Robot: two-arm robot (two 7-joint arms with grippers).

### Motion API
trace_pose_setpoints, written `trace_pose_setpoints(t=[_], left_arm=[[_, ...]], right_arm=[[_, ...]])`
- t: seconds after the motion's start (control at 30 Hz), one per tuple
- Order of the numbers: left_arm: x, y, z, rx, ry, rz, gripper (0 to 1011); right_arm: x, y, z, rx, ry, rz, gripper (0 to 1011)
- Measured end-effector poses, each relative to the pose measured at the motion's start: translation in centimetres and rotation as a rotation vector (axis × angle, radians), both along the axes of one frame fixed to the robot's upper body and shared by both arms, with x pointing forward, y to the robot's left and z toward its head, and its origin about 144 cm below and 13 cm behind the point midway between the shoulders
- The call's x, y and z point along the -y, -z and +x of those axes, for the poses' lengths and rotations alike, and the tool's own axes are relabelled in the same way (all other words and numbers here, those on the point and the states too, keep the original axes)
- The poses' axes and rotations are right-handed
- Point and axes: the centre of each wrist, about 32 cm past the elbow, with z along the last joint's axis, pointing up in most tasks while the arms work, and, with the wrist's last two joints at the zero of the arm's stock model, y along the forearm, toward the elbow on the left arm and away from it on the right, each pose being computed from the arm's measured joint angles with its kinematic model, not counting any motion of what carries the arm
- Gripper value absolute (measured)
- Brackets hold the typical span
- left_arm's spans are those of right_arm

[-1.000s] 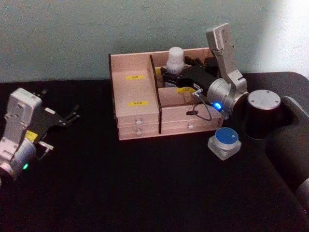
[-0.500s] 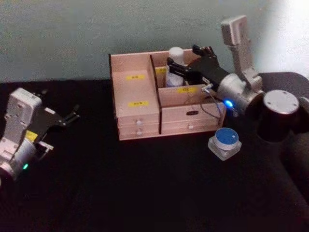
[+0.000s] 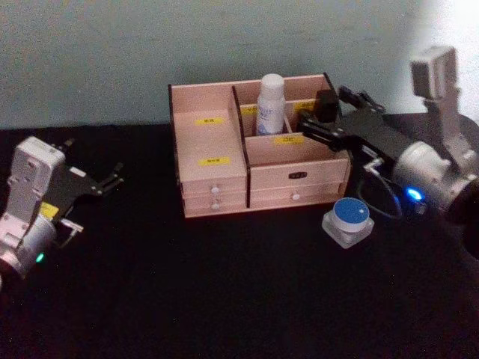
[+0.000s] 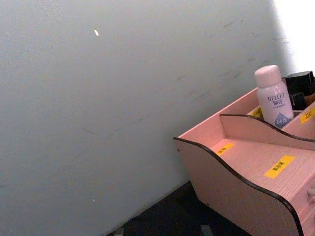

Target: Pick up the facial cleanser and watermelon frost from the table and place them into the tiered storage box.

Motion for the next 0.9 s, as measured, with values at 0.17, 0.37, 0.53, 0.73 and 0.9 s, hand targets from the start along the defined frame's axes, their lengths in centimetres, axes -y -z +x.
trace_pose_setpoints(t=[0.17, 0.37, 0.53, 0.73, 0.9], left_arm=[[0.0, 0.0, 0.0, 0.000, 0.000, 0.000, 1001], [0.0, 0.0, 0.0, 0.000, 0.000, 0.000, 1001], [0.0, 0.0, 0.0, 0.000, 0.000, 0.000, 1001], [0.0, 0.0, 0.0, 0.000, 0.000, 0.000, 1001], [0.0, 0.0, 0.0, 0.000, 0.000, 0.000, 1001]], right_arm=[[1.5, 0.1, -2.1, -0.047, 0.005, -0.013, 1000], [3.1, 0.5, -4.3, -0.130, 0.011, -0.043, 1000], [3.9, 0.9, -5.5, -0.196, 0.018, -0.062, 1000], [4.4, 1.7, -6.3, -0.297, 0.028, -0.070, 1000], [4.5, 2.4, -6.5, -0.349, 0.035, -0.076, 1000]])
